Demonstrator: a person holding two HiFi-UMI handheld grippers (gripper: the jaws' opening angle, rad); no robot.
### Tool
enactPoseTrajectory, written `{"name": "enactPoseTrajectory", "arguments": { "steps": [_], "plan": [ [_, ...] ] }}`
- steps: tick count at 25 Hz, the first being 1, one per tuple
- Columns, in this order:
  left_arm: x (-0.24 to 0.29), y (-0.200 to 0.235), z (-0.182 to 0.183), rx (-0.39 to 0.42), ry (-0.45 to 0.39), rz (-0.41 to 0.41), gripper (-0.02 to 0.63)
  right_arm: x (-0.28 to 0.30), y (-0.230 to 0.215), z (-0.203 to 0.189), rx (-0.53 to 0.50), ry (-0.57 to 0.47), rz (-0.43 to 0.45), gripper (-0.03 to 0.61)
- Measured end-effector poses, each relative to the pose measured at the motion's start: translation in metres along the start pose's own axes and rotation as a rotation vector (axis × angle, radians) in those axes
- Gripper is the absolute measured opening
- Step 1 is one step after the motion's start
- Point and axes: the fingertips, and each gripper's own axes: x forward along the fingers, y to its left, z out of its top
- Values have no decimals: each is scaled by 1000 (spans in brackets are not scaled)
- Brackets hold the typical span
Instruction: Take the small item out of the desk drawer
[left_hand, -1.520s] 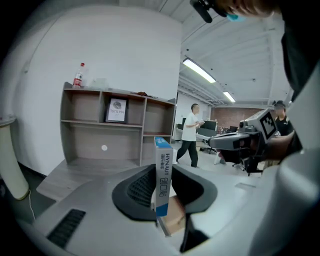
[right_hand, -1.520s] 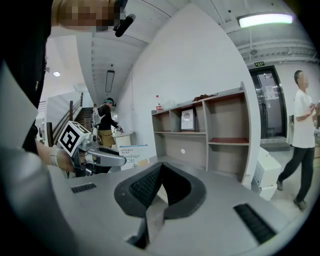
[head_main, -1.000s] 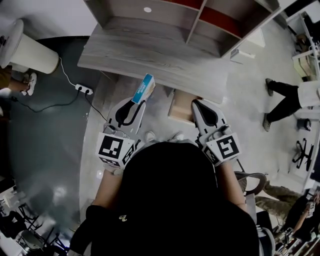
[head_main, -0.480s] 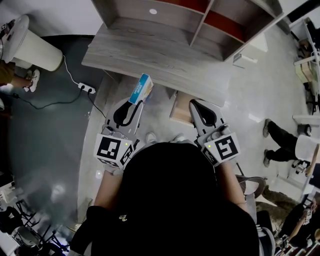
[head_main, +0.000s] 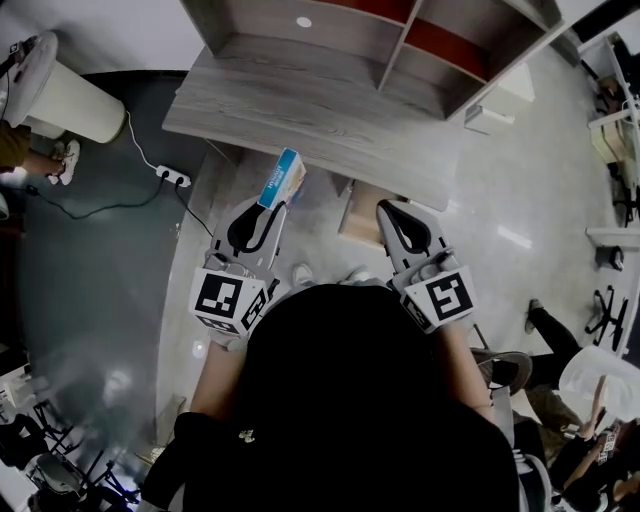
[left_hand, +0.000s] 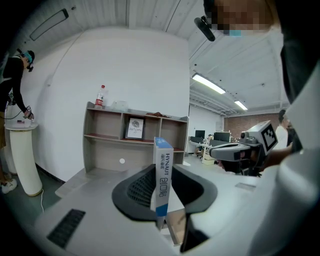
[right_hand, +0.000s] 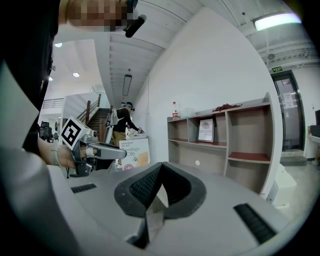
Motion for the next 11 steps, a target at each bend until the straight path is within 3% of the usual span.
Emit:
{"name": "enactPoseTrajectory", "arguments": {
  "steps": [11],
  "plan": [
    [5, -10, -3, -1, 9, -13, 101, -12, -6, -3, 8, -4, -18, -3]
  ]
}}
